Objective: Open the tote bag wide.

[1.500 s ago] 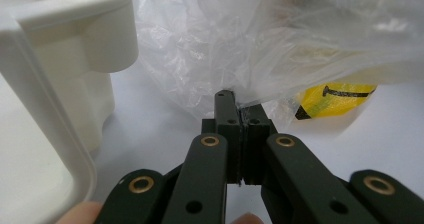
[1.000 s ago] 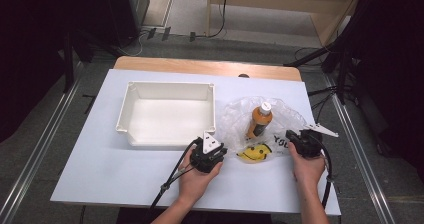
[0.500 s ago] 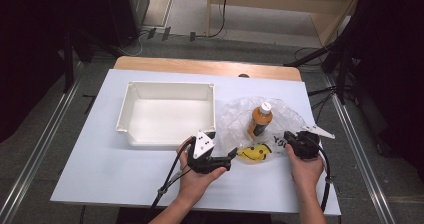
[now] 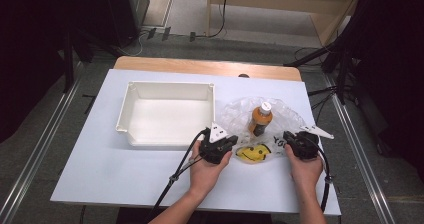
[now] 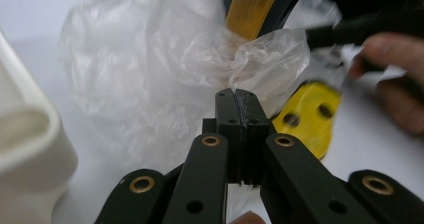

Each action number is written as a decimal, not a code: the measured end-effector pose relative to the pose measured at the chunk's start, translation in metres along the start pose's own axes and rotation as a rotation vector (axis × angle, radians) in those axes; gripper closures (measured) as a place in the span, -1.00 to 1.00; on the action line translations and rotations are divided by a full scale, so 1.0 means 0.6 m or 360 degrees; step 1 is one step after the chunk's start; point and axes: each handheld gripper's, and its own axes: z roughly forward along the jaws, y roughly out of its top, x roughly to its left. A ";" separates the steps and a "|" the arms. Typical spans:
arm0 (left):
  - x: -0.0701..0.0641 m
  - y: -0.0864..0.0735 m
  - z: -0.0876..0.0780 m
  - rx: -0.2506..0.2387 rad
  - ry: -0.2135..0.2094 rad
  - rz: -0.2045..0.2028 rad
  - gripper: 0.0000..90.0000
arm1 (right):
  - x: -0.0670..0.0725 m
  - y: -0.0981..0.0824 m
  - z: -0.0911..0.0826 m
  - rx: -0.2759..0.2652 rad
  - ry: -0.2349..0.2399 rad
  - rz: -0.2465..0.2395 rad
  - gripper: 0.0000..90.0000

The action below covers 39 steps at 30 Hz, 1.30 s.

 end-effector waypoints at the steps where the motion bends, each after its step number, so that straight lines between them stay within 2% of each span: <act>1: 0.004 -0.008 0.005 0.0034 0.0007 -0.0010 1.00 | 0.001 0.000 0.000 -0.0005 -0.0002 0.0000 0.93; 3: 0.008 -0.014 0.010 0.0080 0.0019 -0.0038 1.00 | 0.001 0.000 0.000 -0.0011 -0.0007 -0.0005 0.93; 5: 0.008 -0.013 0.010 0.0092 0.0051 -0.0012 1.00 | 0.003 -0.001 -0.003 -0.0035 -0.0027 -0.0013 0.91; 8: 0.010 -0.016 0.015 0.0155 0.0061 -0.0034 1.00 | 0.019 -0.006 -0.021 -0.0209 -0.0120 -0.0107 0.64; 10: 0.008 -0.017 0.017 0.0173 0.0072 -0.0027 1.00 | 0.031 -0.001 -0.038 -0.0342 -0.0048 -0.0100 0.45; 12: 0.006 -0.018 0.019 0.0175 0.0084 -0.0005 1.00 | 0.046 0.015 -0.055 -0.0474 -0.0039 -0.0130 0.36; 14: 0.006 -0.017 0.019 0.0180 0.0087 -0.0019 1.00 | 0.061 0.037 -0.067 -0.0602 -0.0018 -0.0136 0.31; 16: 0.004 -0.018 0.021 0.0191 0.0090 -0.0009 1.00 | 0.071 0.053 -0.065 -0.0624 0.0018 -0.0146 0.31; 17: 0.003 -0.019 0.021 0.0194 0.0098 0.0000 1.00 | 0.077 0.061 -0.056 -0.0593 0.0042 -0.0154 0.32; 19: -0.001 -0.019 0.022 0.0198 0.0114 0.0033 1.00 | 0.082 0.067 -0.036 -0.0535 0.0027 -0.0167 0.52; 21: -0.001 -0.019 0.021 0.0208 0.0116 0.0041 1.00 | 0.078 0.066 -0.002 -0.0406 0.0037 -0.0150 0.72; 23: 0.001 -0.019 0.021 0.0201 0.0107 0.0029 1.00 | 0.071 0.061 0.030 -0.0268 0.0068 -0.0095 0.89; 24: 0.001 -0.019 0.021 0.0203 0.0104 0.0027 1.00 | 0.068 0.056 0.046 -0.0183 0.0042 -0.0091 0.97; 25: 0.002 -0.019 0.021 0.0204 0.0105 0.0025 1.00 | 0.065 0.052 0.056 -0.0118 0.0024 -0.0075 1.00; 27: 0.002 -0.019 0.021 0.0202 0.0104 0.0018 1.00 | 0.056 0.048 0.069 -0.0004 0.0049 -0.0028 1.00; 29: 0.002 -0.019 0.020 0.0203 0.0103 0.0019 1.00 | 0.051 0.051 0.071 0.0033 0.0041 -0.0029 1.00; 30: 0.001 -0.020 0.020 0.0192 0.0111 0.0022 1.00 | 0.048 0.051 0.074 0.0084 0.0026 -0.0040 1.00; 31: 0.000 -0.020 0.019 0.0182 0.0117 0.0027 1.00 | 0.045 0.050 0.077 0.0136 0.0040 -0.0019 1.00; 32: -0.001 -0.020 0.019 0.0182 0.0119 0.0035 1.00 | 0.041 0.049 0.076 0.0149 0.0048 -0.0020 1.00; 34: 0.000 -0.020 0.019 0.0184 0.0117 0.0031 1.00 | 0.042 0.047 0.068 0.0123 0.0032 -0.0066 1.00; 36: 0.001 -0.020 0.019 0.0188 0.0108 0.0019 1.00 | 0.044 0.041 0.052 0.0042 0.0070 -0.0097 1.00; 39: 0.002 -0.020 0.020 0.0199 0.0104 0.0023 1.00 | 0.040 0.033 0.029 -0.0049 0.0098 -0.0068 0.94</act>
